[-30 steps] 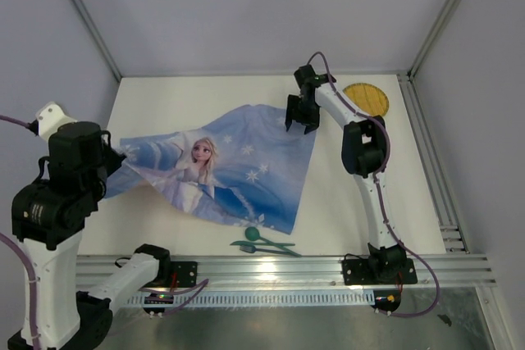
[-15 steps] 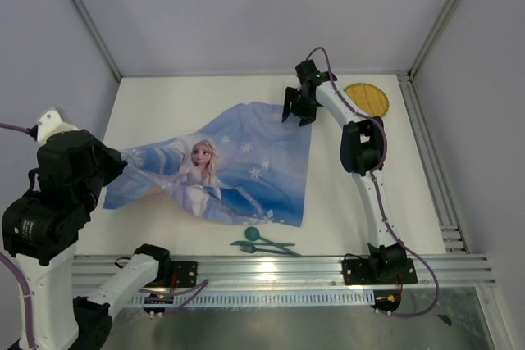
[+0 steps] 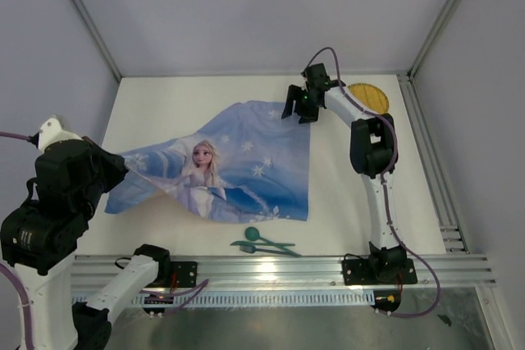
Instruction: Set the dinner table for one person
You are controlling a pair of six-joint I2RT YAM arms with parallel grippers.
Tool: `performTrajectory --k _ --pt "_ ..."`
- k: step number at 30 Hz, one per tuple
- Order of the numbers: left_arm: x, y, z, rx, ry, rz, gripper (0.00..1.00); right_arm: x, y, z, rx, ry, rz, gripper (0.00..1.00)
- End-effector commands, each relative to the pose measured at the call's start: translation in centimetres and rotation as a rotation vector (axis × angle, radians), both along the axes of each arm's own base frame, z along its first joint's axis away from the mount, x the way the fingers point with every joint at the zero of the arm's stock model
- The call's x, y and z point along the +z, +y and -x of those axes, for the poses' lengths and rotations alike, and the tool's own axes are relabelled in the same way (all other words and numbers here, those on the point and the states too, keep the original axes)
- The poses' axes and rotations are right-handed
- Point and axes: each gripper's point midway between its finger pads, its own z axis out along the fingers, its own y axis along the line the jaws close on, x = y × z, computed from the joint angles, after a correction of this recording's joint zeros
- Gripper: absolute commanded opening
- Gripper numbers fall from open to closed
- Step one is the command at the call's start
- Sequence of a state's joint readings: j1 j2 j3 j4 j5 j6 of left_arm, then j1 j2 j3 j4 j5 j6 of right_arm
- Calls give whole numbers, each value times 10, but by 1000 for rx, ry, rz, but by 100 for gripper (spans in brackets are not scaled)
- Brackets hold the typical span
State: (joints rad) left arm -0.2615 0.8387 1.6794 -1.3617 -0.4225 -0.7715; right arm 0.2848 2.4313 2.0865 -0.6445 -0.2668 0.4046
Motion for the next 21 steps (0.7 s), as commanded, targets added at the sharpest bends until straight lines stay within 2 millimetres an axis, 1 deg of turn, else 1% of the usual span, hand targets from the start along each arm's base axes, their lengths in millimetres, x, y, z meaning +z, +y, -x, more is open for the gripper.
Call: performTrajectory --k 1,2,3,4,5,6,7,8,10,11,12,14,15,17,18,20,21 --pt "-9 -8 -4 -27 22 21 0 106 11 -18 41 -343 -106 75" --pt "-11 -9 -5 -29 23 22 0 103 8 -7 44 -344 -110 75" --pt "-12 -9 -7 -31 27 23 0 122 9 -10 47 -415 -127 75" --pt "-15 -11 -9 -36 27 23 0 157 8 -3 51 -488 -145 75" --pt "-16 -12 -11 -43 29 24 0 154 6 7 57 -490 -143 75" --pt "-17 -13 -12 -46 28 24 0 169 6 9 62 -545 -154 75" --pt "-21 -14 -15 -48 39 25 0 179 6 15 65 -569 -158 75" --pt "-20 -16 -17 -52 31 28 0 192 4 28 75 -596 -169 75" --pt "-25 -17 -20 -56 42 22 0 207 5 38 93 -634 -184 75" --pt "-25 -18 -23 -60 37 26 0 217 4 48 100 -648 -187 75" --pt "-30 -19 -25 -62 48 21 0 219 5 54 107 -652 -189 75" --pt "-32 -20 -28 -66 50 21 0 220 6 66 116 -638 -189 75" --pt "-32 -21 -29 -67 46 20 0 221 5 76 122 -626 -183 75" --pt "-34 -21 -33 -67 54 12 0 206 2 90 111 -568 -147 75" --pt "-34 -20 -34 -64 51 5 0 207 -1 96 110 -563 -132 75" --pt "-34 -20 -36 -62 51 0 0 186 -5 112 115 -493 -82 75" --pt "-34 -20 -38 -62 50 -3 0 181 -3 119 130 -483 -48 75"
